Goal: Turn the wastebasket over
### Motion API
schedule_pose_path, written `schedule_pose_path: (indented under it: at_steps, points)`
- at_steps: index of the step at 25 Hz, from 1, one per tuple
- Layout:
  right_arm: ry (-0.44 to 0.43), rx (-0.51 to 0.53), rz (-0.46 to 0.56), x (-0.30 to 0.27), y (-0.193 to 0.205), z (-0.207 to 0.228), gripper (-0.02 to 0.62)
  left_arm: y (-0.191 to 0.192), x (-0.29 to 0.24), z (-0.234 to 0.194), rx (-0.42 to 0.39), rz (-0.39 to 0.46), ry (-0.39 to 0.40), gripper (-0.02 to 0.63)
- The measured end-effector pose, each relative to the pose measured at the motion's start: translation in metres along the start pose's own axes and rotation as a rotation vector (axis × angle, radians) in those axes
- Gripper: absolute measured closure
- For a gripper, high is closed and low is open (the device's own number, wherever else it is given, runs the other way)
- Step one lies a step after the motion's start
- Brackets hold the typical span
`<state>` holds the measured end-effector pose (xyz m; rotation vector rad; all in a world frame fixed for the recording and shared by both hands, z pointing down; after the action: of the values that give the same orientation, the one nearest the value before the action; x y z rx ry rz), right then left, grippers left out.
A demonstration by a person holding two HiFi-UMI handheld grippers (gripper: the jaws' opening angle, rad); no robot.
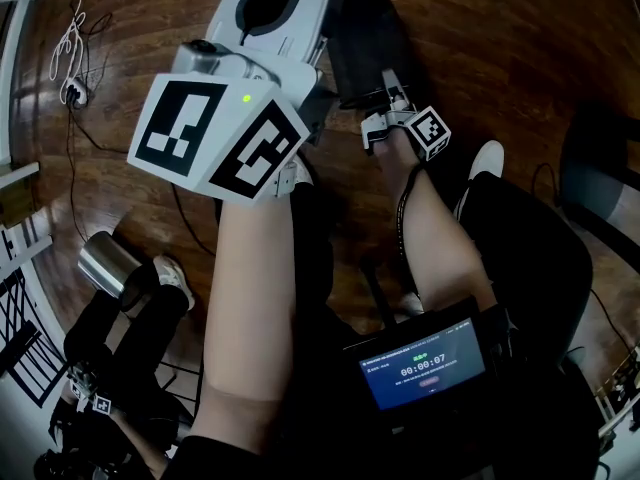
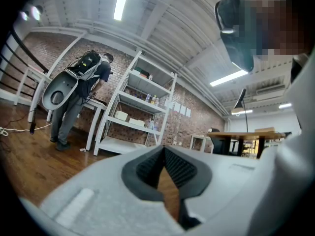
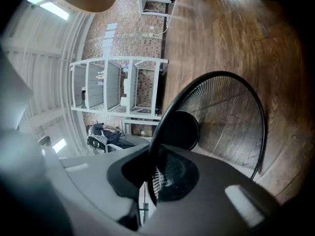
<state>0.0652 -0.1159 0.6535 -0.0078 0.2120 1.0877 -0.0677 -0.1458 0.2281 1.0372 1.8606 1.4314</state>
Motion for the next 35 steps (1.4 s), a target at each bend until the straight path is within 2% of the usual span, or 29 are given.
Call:
schedule_pose_path:
  at_steps: [4, 9, 13, 19, 24, 29, 33, 35]
  points:
    - [0.001, 0.122, -0.056, -0.009, -0.008, -0.023, 0.58, -0.002, 0.001, 0.001, -0.006, 0.006, 0.003, 0.604]
    - [0.063, 0.312, -0.109, -0.017, -0.028, -0.051, 0.581, -0.006, 0.006, -0.003, 0.001, 0.017, -0.013, 0.604]
    - [0.11, 0.548, -0.234, -0.028, -0.047, -0.071, 0.583, -0.007, 0.007, -0.001, 0.0, 0.018, -0.008, 0.604]
    - [0.134, 1.02, -0.536, -0.048, -0.068, -0.096, 0.584, -0.012, 0.012, -0.003, -0.001, 0.032, -0.016, 0.604]
    - [0.173, 1.378, -0.789, -0.058, -0.07, -0.095, 0.58, -0.014, 0.016, -0.008, 0.018, 0.044, -0.029, 0.604]
    - [0.142, 1.764, -1.109, -0.058, -0.028, -0.088, 0.577, -0.013, 0.016, -0.009, 0.019, 0.042, -0.03, 0.604]
    - [0.042, 2.086, -1.367, -0.043, 0.014, -0.079, 0.566, -0.013, 0.016, -0.01, 0.021, 0.041, -0.03, 0.604]
    - [-0.005, 2.184, -1.468, -0.034, 0.031, -0.071, 0.566, -0.013, 0.017, -0.01, 0.021, 0.038, -0.031, 0.604]
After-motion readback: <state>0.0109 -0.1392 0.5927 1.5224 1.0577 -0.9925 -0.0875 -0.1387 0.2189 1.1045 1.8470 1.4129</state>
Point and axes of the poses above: the fingertips, and each gripper's own axes: x backward along the fingers, z to its right, y out of its underside, the point moved 3 cm from there along x, backward along the fingers, and after that the axes turned 1 degree about y, right-handed, at the moved point
